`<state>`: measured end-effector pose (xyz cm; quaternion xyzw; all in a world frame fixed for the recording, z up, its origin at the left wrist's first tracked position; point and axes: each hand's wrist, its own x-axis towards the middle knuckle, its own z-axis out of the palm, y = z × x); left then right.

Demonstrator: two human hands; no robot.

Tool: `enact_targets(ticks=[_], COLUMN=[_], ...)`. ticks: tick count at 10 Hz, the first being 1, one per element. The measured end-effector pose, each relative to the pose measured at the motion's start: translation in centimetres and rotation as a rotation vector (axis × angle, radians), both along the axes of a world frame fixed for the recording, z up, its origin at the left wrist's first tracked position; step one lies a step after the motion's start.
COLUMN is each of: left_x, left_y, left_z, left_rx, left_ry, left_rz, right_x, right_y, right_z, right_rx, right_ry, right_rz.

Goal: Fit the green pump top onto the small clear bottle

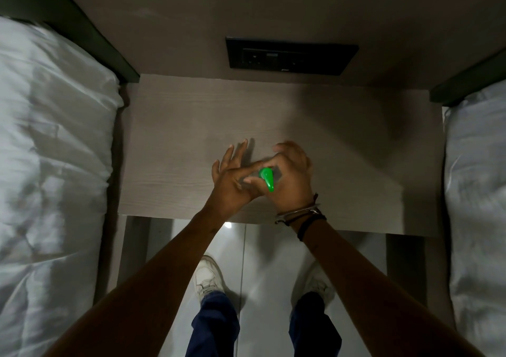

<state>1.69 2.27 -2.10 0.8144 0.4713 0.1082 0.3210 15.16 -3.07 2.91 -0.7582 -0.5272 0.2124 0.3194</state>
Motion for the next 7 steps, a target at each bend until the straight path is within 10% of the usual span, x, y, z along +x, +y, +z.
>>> enact_targets(ticks=[7], left_x=[0.7], left_y=[1.4], left_z=[3.4], left_rx=[-0.229], left_ry=[0.09], left_rz=[-0.118], right_x=[2.3], right_y=[-2.7], right_z=[0.8], right_rx=[-0.084], right_ry=[-0.149], right_rz=[0.145])
